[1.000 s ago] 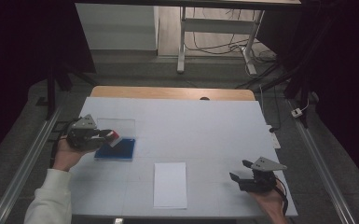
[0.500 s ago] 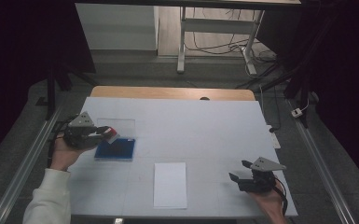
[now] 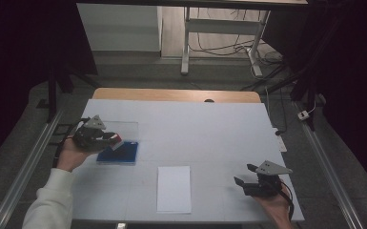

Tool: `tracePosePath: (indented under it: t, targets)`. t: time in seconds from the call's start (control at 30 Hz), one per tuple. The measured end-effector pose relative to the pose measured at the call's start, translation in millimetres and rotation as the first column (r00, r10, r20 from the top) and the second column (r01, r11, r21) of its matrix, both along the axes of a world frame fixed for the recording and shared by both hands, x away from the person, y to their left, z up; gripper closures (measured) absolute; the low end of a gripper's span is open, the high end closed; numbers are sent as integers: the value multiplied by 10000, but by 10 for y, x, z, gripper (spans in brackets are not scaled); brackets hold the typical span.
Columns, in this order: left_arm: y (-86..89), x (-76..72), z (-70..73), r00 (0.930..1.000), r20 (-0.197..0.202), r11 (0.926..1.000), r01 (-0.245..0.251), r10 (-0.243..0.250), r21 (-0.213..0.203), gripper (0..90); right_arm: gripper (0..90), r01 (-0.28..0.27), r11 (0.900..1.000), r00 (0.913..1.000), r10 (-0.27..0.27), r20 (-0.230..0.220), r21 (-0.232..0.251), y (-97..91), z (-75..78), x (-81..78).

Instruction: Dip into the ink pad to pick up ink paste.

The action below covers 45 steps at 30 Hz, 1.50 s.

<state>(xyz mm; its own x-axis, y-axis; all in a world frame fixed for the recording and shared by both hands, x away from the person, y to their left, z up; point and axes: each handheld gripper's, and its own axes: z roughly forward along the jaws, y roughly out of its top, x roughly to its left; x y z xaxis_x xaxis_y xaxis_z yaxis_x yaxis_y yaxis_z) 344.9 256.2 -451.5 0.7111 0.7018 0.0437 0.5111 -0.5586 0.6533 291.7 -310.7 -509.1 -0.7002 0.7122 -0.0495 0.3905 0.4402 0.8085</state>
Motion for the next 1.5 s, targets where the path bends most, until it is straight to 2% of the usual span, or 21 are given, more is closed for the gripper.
tracePosePath:
  t: [0.13, 0.53, 1.03, 1.23, 1.5]
  targets:
    - [-46, 31, -60, 9997, -259, 9990, 45, -34, 439, 709, 249, -6, 10000, 10000, 6, -21, -36, 5, -4, -1]
    - [-52, 50, -178, 9984, -554, 9977, -104, 141, 670, 710, 249, -26, 10000, 10000, 25, -85, -94, 15, -14, -2]
    - [-66, 110, -248, 9945, -1039, 9958, -25, 120, 913, 709, 249, -2, 10000, 9999, 1, -130, -95, 16, -27, 8]
    - [-100, 126, -290, 9930, -1179, 9932, 58, 79, 1160, 709, 250, 2, 10000, 9999, -3, -123, -86, 13, -24, 8]
    - [-85, 139, -300, 9917, -1281, 9941, 59, 80, 1082, 710, 251, -7, 10000, 9999, 5, -151, -91, 14, -28, 10]
